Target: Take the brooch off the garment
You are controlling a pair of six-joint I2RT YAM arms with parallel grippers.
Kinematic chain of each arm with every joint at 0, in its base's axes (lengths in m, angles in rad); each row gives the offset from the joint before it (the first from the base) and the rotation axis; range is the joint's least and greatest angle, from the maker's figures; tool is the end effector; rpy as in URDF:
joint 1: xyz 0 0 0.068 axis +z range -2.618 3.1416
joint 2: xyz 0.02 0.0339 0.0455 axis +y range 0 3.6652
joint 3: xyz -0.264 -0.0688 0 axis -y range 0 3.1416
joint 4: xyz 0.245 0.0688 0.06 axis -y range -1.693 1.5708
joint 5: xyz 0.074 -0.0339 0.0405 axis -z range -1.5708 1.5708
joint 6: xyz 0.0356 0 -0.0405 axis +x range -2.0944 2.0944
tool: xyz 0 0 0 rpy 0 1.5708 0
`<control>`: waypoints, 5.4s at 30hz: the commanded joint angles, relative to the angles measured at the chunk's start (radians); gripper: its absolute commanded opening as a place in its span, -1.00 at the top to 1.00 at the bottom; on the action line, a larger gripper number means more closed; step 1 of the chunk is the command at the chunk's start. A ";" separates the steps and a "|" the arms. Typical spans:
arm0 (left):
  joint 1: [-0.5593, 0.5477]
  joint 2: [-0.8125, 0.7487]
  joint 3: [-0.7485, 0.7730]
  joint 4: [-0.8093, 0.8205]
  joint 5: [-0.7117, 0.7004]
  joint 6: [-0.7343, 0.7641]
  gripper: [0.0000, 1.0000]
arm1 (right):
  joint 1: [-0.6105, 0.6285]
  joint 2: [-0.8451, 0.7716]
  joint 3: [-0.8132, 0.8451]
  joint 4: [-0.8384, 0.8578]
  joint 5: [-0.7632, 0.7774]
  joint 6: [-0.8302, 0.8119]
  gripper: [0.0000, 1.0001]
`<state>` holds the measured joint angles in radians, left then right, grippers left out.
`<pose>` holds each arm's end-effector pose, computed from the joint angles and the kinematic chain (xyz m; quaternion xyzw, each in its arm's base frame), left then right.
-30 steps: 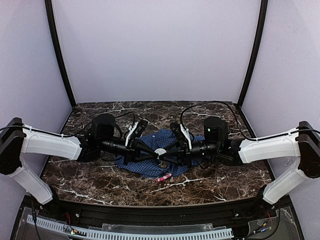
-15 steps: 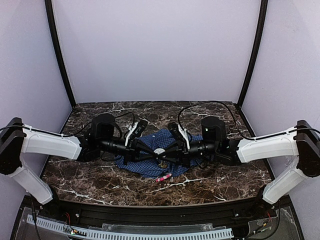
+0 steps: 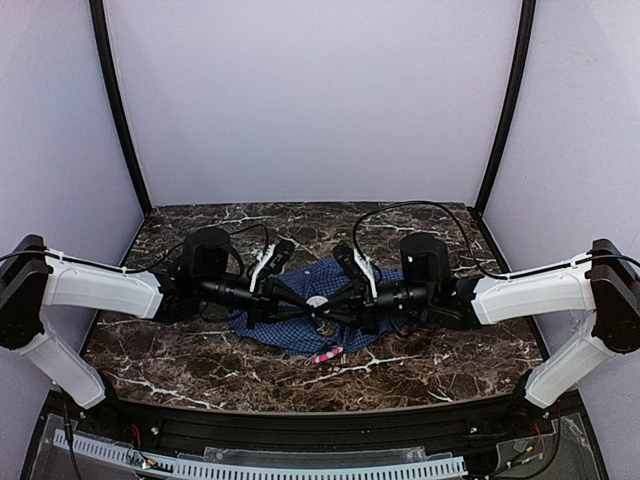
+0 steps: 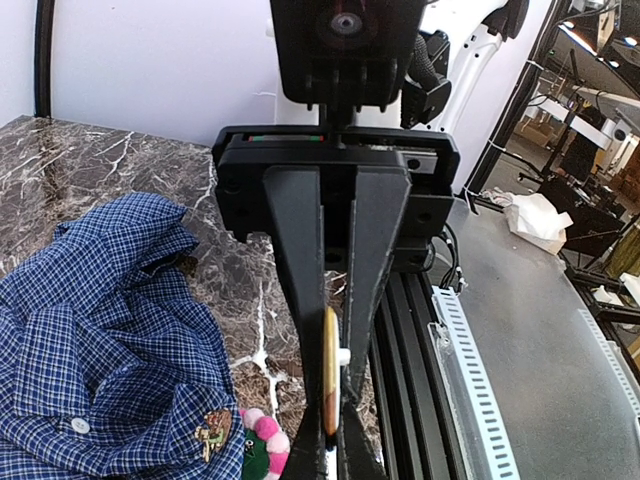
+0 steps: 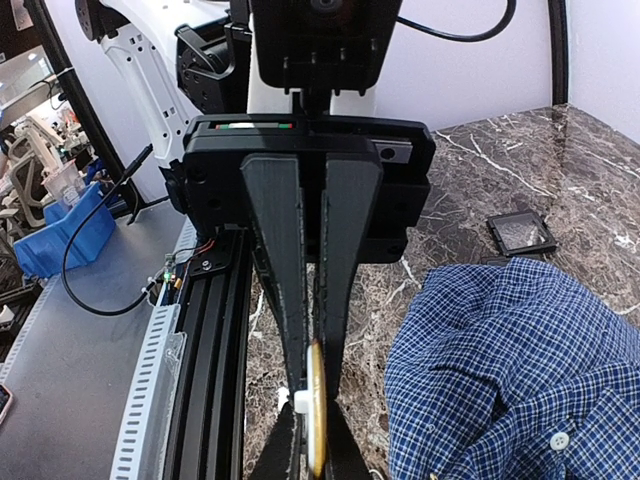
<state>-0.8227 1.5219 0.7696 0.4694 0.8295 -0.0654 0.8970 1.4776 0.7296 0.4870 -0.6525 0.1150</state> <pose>0.1992 -0.2532 0.2262 0.4954 0.5907 -0.5271 0.3577 0.1794 0.2594 0.2273 -0.4668 0.6202 0.5020 0.3815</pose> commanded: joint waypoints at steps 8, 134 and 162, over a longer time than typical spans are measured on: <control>-0.012 -0.017 0.020 -0.009 0.039 0.012 0.98 | -0.004 0.017 0.035 0.001 0.105 0.050 0.89; 0.295 0.191 0.088 -0.431 -1.238 0.018 0.98 | -0.513 -0.246 -0.183 -0.283 0.834 0.217 1.00; 0.300 0.230 0.123 -0.464 -1.242 0.003 0.91 | -0.512 -0.240 -0.181 -0.289 0.821 0.213 1.00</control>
<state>-0.5301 1.7390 0.8661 0.0273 -0.4107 -0.0601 0.3893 1.2327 0.5560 0.1795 0.1780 0.3340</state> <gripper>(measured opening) 0.040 0.005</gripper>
